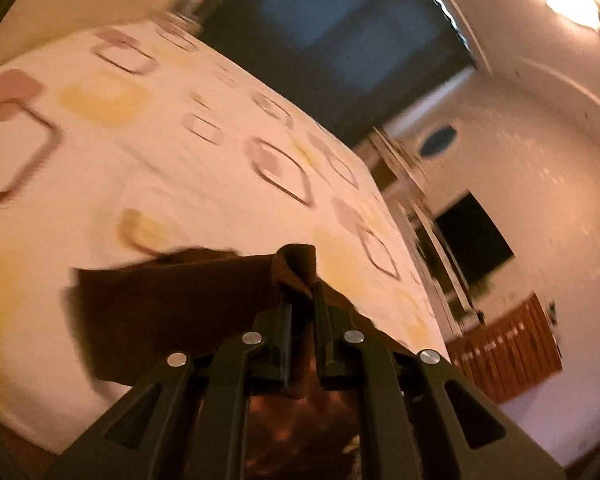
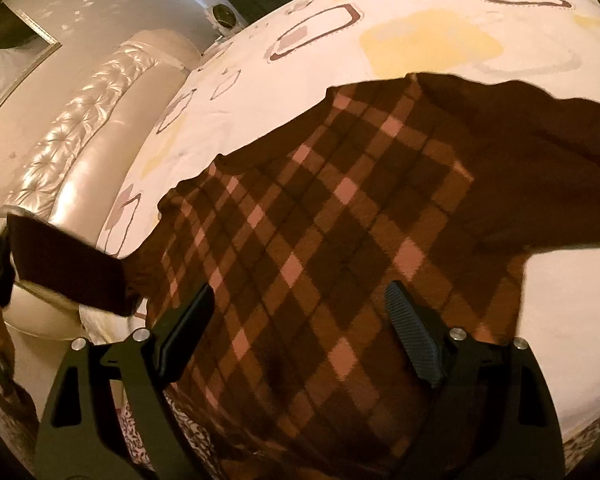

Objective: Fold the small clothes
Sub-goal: 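Fold the held sleeve across the sweater body with the left tool, release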

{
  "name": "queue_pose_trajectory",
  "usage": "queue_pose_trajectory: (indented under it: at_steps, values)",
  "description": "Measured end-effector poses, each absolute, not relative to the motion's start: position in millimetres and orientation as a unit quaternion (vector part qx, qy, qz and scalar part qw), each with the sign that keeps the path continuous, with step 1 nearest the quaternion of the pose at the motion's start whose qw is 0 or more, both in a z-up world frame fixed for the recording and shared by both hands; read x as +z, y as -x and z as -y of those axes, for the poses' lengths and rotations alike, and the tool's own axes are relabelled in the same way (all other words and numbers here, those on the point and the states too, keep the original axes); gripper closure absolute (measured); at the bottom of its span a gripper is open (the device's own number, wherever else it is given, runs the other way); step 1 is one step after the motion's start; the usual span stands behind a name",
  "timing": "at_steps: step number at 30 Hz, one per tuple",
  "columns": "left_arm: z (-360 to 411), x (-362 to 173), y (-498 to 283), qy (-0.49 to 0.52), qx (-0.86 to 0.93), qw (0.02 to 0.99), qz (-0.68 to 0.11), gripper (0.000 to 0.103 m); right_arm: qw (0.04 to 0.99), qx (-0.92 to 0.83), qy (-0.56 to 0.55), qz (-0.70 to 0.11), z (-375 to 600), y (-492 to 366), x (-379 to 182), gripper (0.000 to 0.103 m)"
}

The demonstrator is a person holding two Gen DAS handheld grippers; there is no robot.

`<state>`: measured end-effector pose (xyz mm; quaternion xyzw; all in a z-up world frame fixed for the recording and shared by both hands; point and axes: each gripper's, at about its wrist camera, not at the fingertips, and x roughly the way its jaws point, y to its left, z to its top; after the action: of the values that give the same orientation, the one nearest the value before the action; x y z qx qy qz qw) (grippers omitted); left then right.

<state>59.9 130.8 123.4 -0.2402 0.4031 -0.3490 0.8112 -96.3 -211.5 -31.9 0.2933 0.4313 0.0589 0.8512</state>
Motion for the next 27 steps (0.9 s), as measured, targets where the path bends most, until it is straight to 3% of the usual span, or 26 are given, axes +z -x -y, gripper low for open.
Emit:
queue_pose_trajectory:
  at_steps: [11, 21, 25, 27]
  values:
    - [107.9, 36.4, -64.9, 0.138, -0.393, 0.757, -0.503, 0.094, 0.85, 0.045, -0.314, -0.422, 269.6, 120.8, -31.8, 0.015]
    - [175.9, -27.6, -51.5, 0.078, -0.378, 0.753, -0.533, 0.092, 0.835, 0.038, -0.361, -0.414, 302.1, 130.9, -46.4, 0.015]
    - [163.3, -16.8, -46.1, 0.098, -0.374, 0.771, -0.506, 0.059, 0.834, 0.038, -0.366, -0.411, 305.1, 130.6, -44.0, 0.015]
    - [151.0, -5.6, -43.5, 0.099, -0.373, 0.784, -0.487, 0.052, 0.834, 0.039, -0.367, -0.409, 305.9, 131.1, -42.1, 0.015]
